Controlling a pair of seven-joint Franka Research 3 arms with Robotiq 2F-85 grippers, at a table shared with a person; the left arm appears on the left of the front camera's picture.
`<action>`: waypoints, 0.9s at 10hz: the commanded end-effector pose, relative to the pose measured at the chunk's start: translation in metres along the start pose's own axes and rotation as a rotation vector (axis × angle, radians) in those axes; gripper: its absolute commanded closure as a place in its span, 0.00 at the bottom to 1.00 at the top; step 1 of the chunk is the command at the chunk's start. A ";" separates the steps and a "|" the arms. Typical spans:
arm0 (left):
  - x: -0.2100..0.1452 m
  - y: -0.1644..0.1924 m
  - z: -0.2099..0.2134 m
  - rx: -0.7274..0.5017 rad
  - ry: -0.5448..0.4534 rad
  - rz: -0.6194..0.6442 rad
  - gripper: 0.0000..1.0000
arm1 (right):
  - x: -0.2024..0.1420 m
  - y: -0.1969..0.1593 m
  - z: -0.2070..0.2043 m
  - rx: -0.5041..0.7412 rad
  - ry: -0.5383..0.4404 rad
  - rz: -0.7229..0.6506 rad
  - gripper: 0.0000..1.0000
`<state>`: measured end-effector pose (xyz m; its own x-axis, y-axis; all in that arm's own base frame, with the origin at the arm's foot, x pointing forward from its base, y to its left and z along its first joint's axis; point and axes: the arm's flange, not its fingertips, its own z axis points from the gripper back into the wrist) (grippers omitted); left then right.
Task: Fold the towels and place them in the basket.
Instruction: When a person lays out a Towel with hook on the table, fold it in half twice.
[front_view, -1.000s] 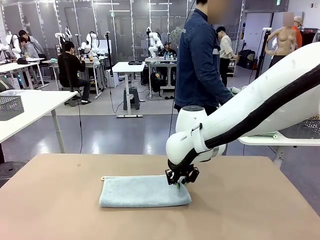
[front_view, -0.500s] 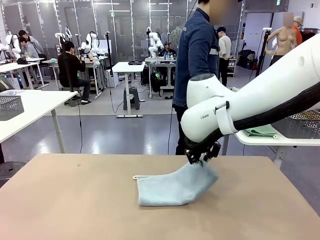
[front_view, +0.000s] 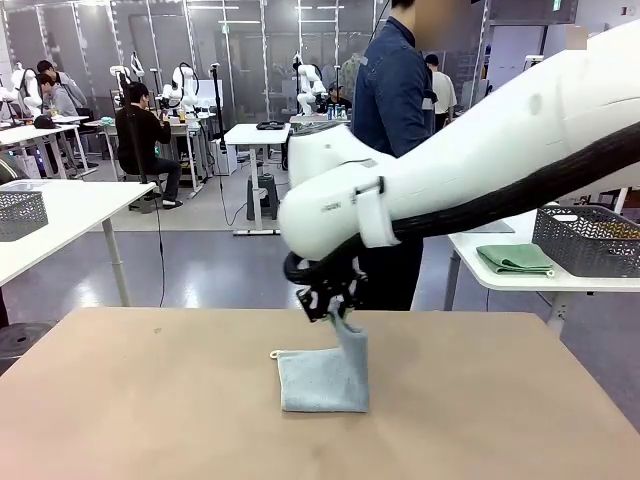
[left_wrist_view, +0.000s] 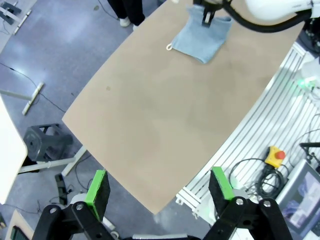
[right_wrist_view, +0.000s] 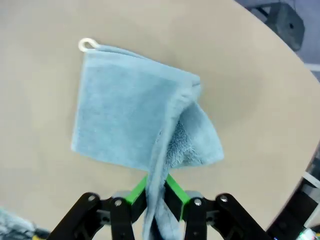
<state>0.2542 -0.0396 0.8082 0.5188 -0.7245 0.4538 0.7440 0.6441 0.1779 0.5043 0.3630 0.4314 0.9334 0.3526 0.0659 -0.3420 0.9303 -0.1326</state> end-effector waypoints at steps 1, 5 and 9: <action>-0.001 -0.001 -0.001 0.013 0.006 0.000 0.00 | 0.034 0.023 -0.017 0.014 0.082 -0.021 1.00; -0.001 -0.001 -0.001 0.013 0.006 0.000 0.00 | 0.053 0.055 -0.056 0.045 0.169 -0.021 1.00; -0.001 -0.001 -0.001 0.013 0.006 0.000 0.00 | 0.046 0.057 -0.065 0.058 0.183 -0.033 0.33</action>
<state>0.2542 -0.0396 0.8082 0.5188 -0.7246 0.4537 0.7439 0.6441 0.1780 0.5386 0.4279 0.3594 0.9337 0.3396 -0.1137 -0.3491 0.9338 -0.0781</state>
